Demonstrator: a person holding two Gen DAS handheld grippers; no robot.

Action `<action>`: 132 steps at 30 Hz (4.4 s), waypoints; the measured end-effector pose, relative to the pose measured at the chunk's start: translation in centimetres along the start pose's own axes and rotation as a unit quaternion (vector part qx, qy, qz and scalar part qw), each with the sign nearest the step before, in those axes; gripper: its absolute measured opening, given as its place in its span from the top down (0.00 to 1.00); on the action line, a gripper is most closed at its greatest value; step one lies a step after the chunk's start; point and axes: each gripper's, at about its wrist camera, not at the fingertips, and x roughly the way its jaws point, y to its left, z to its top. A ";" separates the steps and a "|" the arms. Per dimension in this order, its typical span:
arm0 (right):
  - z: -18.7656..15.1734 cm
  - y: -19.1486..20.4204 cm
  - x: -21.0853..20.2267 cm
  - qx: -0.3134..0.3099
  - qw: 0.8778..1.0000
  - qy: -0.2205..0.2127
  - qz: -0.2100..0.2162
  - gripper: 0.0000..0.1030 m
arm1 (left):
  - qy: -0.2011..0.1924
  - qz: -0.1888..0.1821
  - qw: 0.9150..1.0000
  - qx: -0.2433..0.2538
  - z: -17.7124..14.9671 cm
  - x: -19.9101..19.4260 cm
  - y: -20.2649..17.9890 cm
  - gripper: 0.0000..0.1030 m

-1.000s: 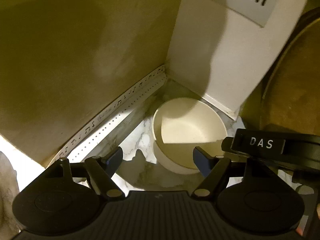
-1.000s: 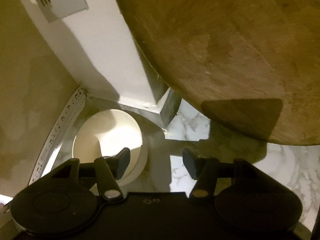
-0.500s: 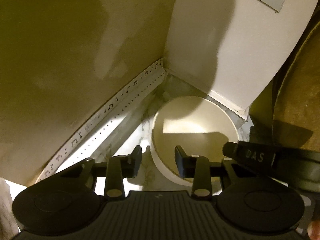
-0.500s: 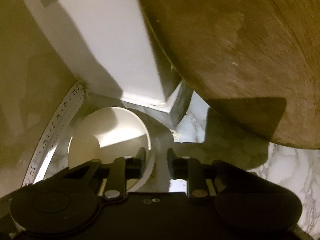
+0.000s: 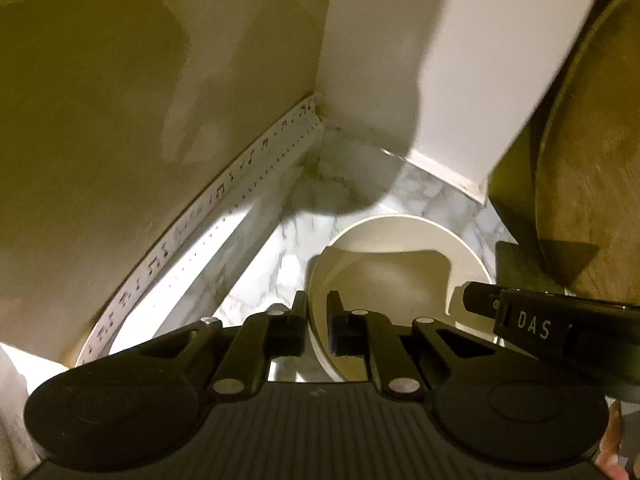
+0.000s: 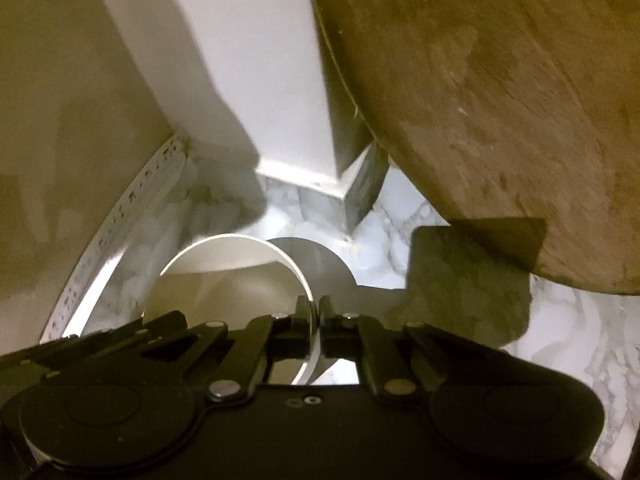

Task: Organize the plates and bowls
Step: 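Move both grippers to the cream bowl and close them on its rim, then lift the cream bowl with both grippers and carry it over the steel bowl, then lower the cream bowl into the pink-handled pot and open both grippers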

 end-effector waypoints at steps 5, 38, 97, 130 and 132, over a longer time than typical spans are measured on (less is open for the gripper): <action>-1.3 0.2 -1.3 -0.014 1.000 0.008 0.003 0.96 | 0.011 -0.003 1.000 0.020 -1.6 -1.3 0.1 0.93; -10.6 12.4 -16.4 -0.135 0.988 -0.010 0.072 0.94 | -0.014 0.003 0.997 0.073 -10.7 -20.1 10.0 0.93; -12.6 36.0 -9.1 -0.238 0.969 0.040 0.060 0.93 | 0.031 0.075 0.996 0.046 -11.6 -17.6 32.3 0.93; -12.9 35.3 -10.0 -0.226 0.969 0.047 0.092 0.80 | 0.039 0.060 0.996 0.048 -11.4 -17.0 32.5 0.76; -13.0 35.1 -10.7 -0.227 0.968 0.045 0.100 0.79 | 0.034 0.054 0.997 0.043 -11.3 -17.5 32.5 0.74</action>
